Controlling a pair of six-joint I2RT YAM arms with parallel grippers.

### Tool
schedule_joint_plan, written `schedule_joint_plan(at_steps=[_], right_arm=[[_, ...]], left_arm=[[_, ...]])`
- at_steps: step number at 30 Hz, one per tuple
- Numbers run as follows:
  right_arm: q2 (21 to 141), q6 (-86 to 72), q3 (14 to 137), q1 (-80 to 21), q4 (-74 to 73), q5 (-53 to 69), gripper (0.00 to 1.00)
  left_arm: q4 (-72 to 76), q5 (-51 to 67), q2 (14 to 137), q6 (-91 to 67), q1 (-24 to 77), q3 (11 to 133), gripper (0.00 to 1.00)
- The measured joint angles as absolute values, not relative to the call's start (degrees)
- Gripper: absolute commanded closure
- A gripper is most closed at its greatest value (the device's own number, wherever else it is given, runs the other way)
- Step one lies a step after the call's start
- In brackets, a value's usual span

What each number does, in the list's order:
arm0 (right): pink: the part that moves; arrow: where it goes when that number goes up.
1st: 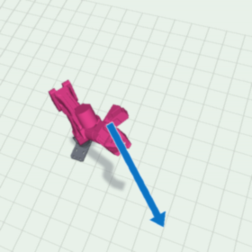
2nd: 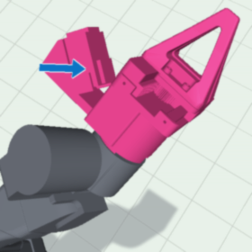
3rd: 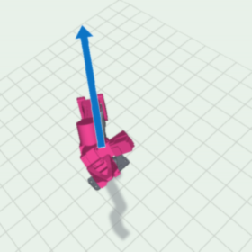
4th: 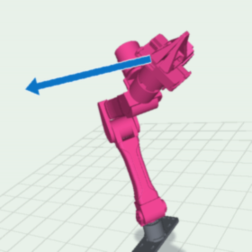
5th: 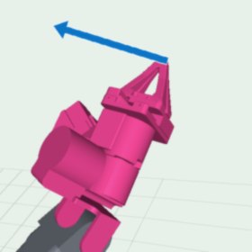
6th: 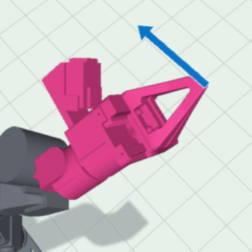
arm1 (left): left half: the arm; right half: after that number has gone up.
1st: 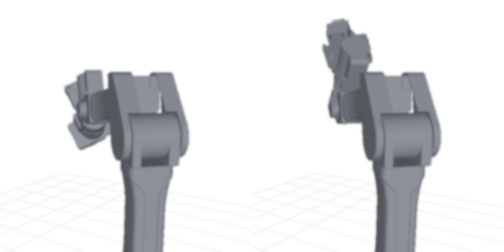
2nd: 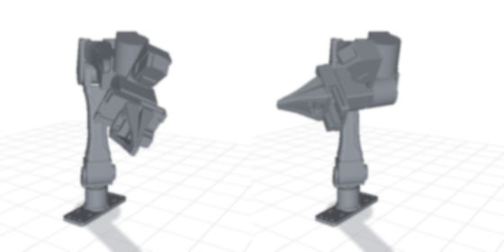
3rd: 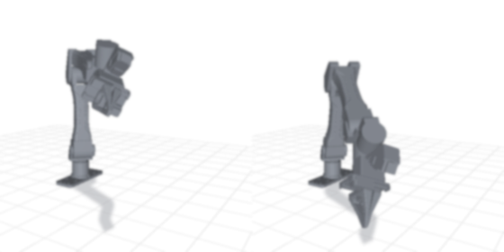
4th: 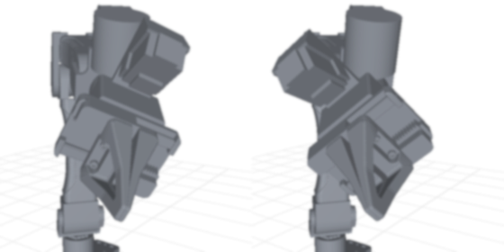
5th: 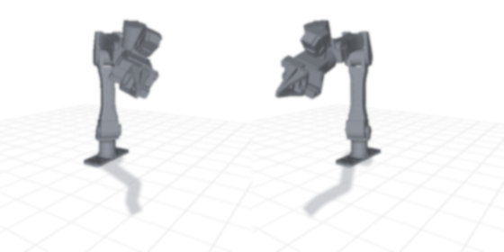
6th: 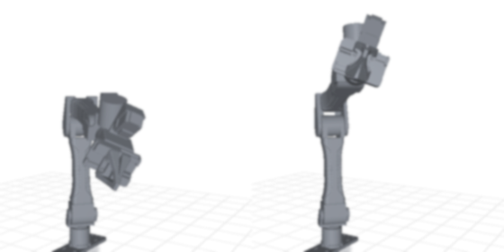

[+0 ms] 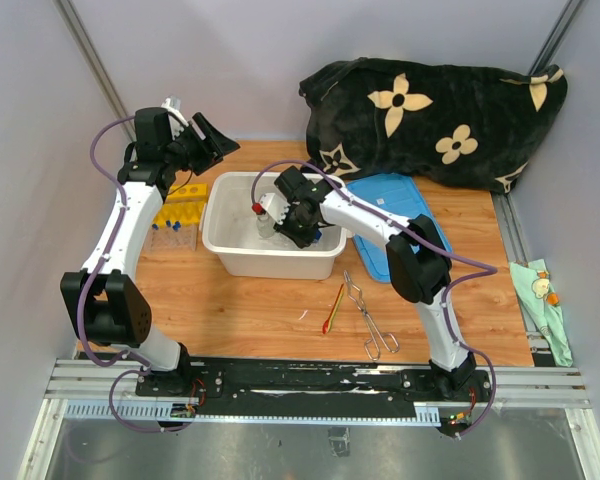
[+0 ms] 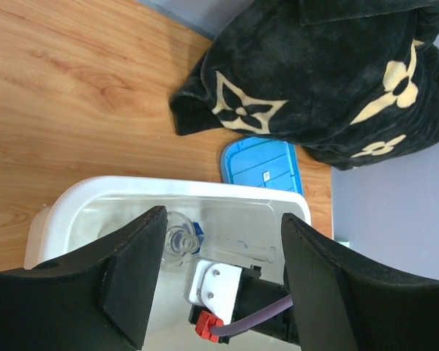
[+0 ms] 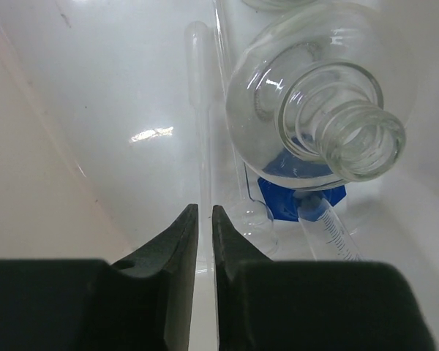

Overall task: Organize the chemistry lab equipment
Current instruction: Place the chemistry item in the storage box.

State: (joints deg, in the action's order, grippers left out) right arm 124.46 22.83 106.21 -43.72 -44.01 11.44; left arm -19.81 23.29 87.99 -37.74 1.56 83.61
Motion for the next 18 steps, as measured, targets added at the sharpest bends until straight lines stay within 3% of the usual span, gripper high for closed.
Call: schedule_joint_plan(at_steps=[18], right_arm=[[122.1,22.7,106.2,-43.7,-43.8,10.4,0.72]], left_arm=[[-18.2,24.8,87.8,-38.8,1.6,82.7,0.29]])
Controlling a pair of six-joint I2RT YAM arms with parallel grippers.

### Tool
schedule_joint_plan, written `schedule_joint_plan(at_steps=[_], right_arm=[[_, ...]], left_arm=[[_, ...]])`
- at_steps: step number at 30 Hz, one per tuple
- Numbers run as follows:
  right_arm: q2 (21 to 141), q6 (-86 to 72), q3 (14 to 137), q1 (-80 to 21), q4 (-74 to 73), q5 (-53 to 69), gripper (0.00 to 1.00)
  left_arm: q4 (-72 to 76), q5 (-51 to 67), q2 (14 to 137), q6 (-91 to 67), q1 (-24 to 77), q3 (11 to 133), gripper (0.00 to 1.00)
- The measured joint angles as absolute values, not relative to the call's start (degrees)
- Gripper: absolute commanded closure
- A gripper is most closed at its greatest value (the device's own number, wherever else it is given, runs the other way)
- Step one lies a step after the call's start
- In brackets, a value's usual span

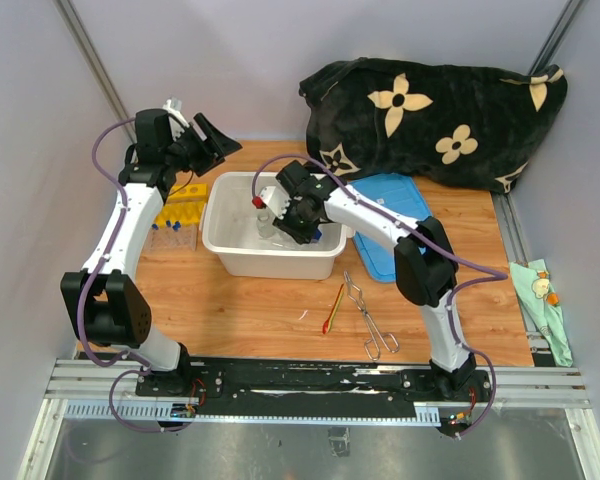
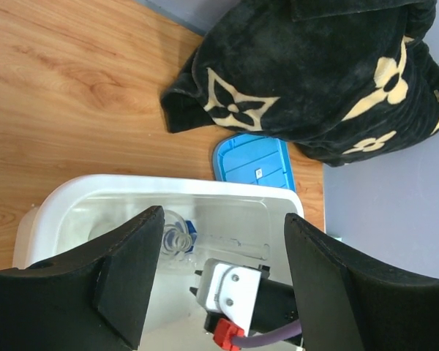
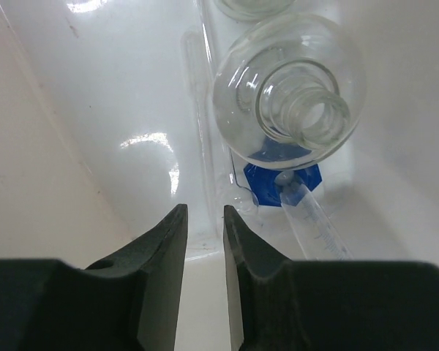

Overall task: Organize the chemistry lab equipment
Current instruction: Place the chemistry item in the storage box, then pick up the chemistry item at the center of the board.

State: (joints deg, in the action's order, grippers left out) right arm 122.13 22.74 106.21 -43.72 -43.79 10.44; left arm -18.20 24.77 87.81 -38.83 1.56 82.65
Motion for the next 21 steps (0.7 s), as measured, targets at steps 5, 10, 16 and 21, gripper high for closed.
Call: schedule_joint_plan(at_steps=[5,10,16,21], right_arm=[[120.6,22.3,107.5,-43.7,-44.1,9.7,0.62],[118.3,21.9,110.1,-43.7,-44.8,8.3,0.59],[112.4,21.2,111.9,-43.7,-45.4,6.1,0.60],[103.6,19.4,111.9,-43.5,-45.3,2.2,0.60]], left_arm=[[-18.1,24.9,87.5,-39.1,1.6,81.9,0.30],[-17.7,25.2,86.7,-39.5,1.6,80.8,0.30],[-17.6,25.1,86.5,-39.9,1.6,80.6,0.29],[-17.1,24.7,86.5,-40.3,1.6,80.7,0.29]])
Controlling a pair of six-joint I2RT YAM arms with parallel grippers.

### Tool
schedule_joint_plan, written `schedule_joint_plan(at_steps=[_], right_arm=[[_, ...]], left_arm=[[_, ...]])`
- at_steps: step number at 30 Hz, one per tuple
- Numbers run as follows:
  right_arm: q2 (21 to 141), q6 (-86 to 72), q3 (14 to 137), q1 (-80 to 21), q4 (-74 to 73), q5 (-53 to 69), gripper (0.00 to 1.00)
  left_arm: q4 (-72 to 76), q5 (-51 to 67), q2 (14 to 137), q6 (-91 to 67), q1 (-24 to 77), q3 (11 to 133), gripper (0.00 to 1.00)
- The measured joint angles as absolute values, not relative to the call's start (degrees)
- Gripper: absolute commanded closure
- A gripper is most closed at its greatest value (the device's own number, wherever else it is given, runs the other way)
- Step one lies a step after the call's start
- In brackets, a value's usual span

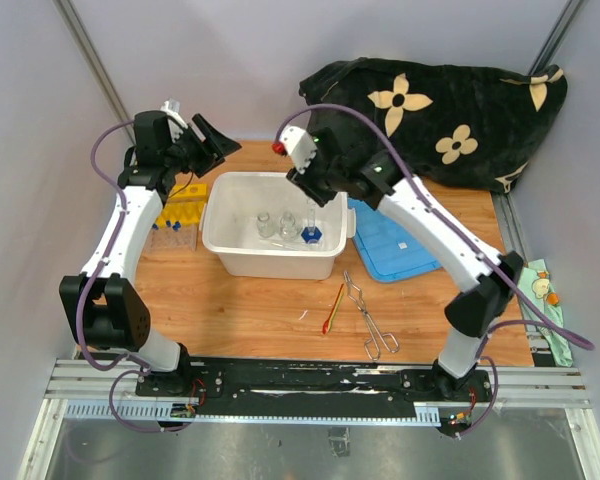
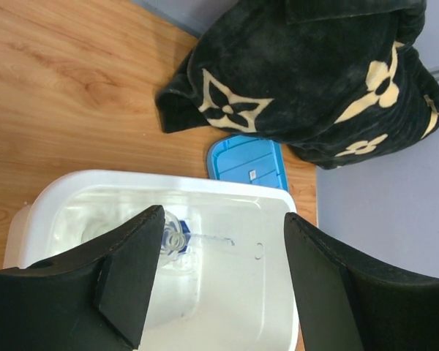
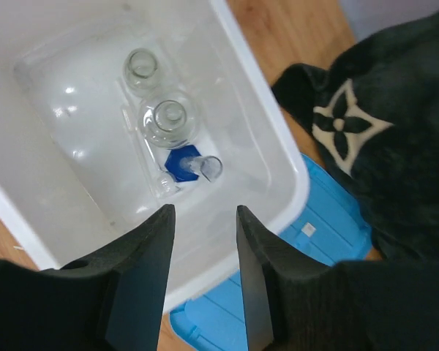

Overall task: Organize the chemistry lab equipment
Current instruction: Pick up the chemistry item at the center of the board.

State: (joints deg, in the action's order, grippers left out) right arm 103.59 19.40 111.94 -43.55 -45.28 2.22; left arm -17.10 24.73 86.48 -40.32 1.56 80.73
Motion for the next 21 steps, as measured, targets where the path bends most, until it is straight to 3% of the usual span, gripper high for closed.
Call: schedule_joint_plan(at_steps=[5,9,13,21], right_arm=[[91.0,13.3,107.7,-41.8,-43.9,-2.8,0.59],[79.2,7.4,96.4,-40.7,-43.7,-7.1,0.59],[69.1,0.7,80.9,-40.7,-45.5,-9.1,0.53],[62.0,-10.4,65.7,-45.8,-48.6,-8.5,0.45]], left_arm=[[-16.1,24.3,86.9,-41.3,1.6,82.6,0.30],[-15.0,24.1,88.2,-42.0,1.6,85.0,0.30],[-14.7,24.1,89.8,-42.7,1.6,86.8,0.30],[-13.8,24.4,90.2,-43.6,1.6,87.1,0.30]])
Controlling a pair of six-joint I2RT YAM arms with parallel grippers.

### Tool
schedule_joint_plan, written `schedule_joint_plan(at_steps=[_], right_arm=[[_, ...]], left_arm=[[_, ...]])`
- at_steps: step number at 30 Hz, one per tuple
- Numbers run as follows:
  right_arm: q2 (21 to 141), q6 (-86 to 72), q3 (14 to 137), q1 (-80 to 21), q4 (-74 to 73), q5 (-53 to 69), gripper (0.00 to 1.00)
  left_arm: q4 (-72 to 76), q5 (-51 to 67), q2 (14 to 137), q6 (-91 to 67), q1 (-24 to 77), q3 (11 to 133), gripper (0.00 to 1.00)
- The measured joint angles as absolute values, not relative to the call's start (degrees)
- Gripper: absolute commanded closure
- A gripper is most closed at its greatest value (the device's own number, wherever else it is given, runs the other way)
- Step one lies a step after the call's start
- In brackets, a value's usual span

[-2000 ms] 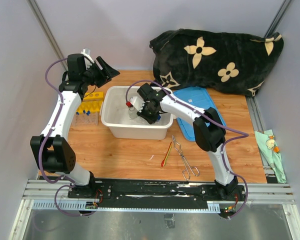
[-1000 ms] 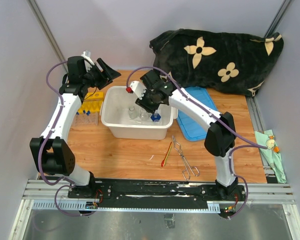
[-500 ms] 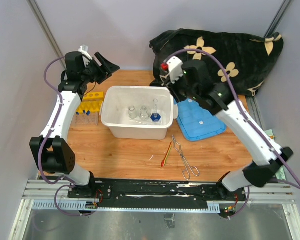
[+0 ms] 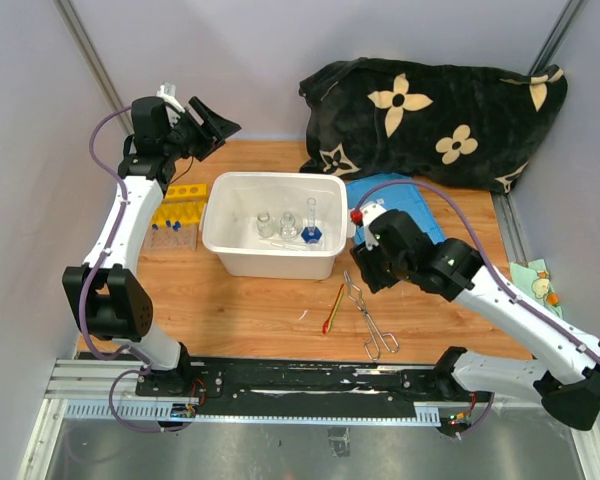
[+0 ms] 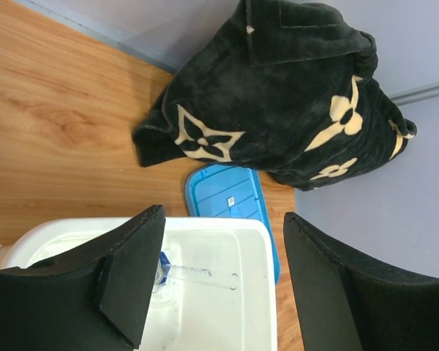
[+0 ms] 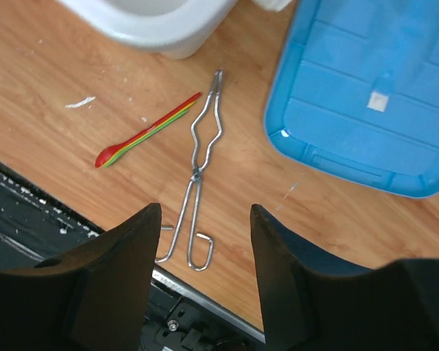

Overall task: Organize the chemistry lab equipment
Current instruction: Pick up the chemistry item at the center of the board.

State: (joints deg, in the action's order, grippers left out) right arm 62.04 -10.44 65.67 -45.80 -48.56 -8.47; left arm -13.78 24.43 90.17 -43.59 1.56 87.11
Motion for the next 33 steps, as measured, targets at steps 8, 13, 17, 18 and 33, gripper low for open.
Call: schedule_joint_plan(at_steps=[8,13,17,18,33], right_arm=[[63.0,-20.7,60.5,-59.0,-49.7,-11.1,0.39],[64.0,-26.3,58.7,-61.9,-49.0,-12.3,0.39],[64.7,-30.0,55.6,-62.2,-44.4,-13.3,0.39],[64.9,-31.4,54.2,-62.5,-42.4,-13.7,0.40],[73.9,-45.6,40.6,-69.3,-18.7,-21.5,0.41]], left_arm=[[-13.8,24.5,89.0,-43.5,1.6,86.8,0.30],[-11.9,25.0,83.0,-43.7,1.6,80.8,0.30],[-10.3,25.1,77.2,-44.0,1.6,74.9,0.31],[-10.4,25.0,75.9,-44.0,1.6,74.0,0.31],[-15.0,20.9,60.3,-41.5,1.6,73.4,0.32]])
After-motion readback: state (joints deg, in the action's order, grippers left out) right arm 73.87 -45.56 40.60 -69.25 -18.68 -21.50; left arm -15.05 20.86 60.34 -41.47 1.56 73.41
